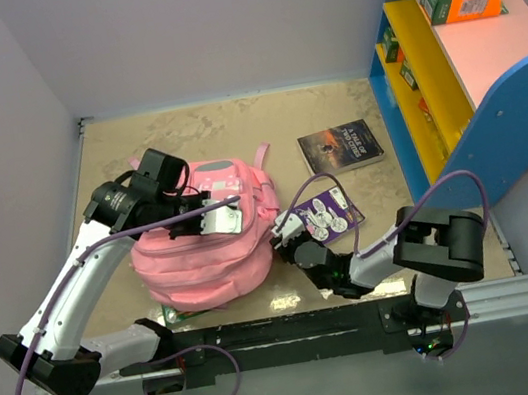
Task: Pack the student bag
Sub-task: Unzip the student bag at the center of the board.
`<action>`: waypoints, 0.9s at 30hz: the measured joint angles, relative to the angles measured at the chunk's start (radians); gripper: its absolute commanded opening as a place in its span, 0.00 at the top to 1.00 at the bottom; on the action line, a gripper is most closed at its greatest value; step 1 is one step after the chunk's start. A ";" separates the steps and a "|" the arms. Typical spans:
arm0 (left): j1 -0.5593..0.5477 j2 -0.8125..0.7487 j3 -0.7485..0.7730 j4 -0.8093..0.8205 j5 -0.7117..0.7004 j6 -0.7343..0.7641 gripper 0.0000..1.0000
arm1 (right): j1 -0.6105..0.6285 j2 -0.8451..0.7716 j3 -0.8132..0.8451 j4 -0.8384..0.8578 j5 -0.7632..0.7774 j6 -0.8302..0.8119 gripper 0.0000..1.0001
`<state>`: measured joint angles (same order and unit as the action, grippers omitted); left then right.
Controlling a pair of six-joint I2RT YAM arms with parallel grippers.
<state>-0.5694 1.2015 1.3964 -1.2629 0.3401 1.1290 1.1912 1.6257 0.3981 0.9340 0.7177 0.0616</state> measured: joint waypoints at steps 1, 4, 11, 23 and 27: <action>0.000 0.000 0.000 0.000 0.000 0.000 1.00 | 0.000 0.013 0.006 0.014 0.003 -0.009 0.60; 0.000 0.000 0.000 -0.001 -0.002 0.000 1.00 | 0.000 0.035 0.012 0.046 0.021 -0.043 0.70; 0.000 0.000 -0.002 -0.001 -0.002 0.000 1.00 | 0.000 0.073 0.021 0.107 0.034 -0.091 1.00; 0.000 0.001 -0.037 0.026 0.016 -0.053 1.00 | 0.052 -0.105 -0.021 0.000 0.022 -0.074 1.00; 0.000 0.021 -0.037 0.030 0.024 -0.097 1.00 | 0.099 -0.135 -0.023 -0.071 0.033 -0.034 1.00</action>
<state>-0.5694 1.2221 1.3594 -1.2331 0.3645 1.0317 1.2903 1.4902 0.3752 0.8627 0.7506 0.0277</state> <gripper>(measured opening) 0.103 0.029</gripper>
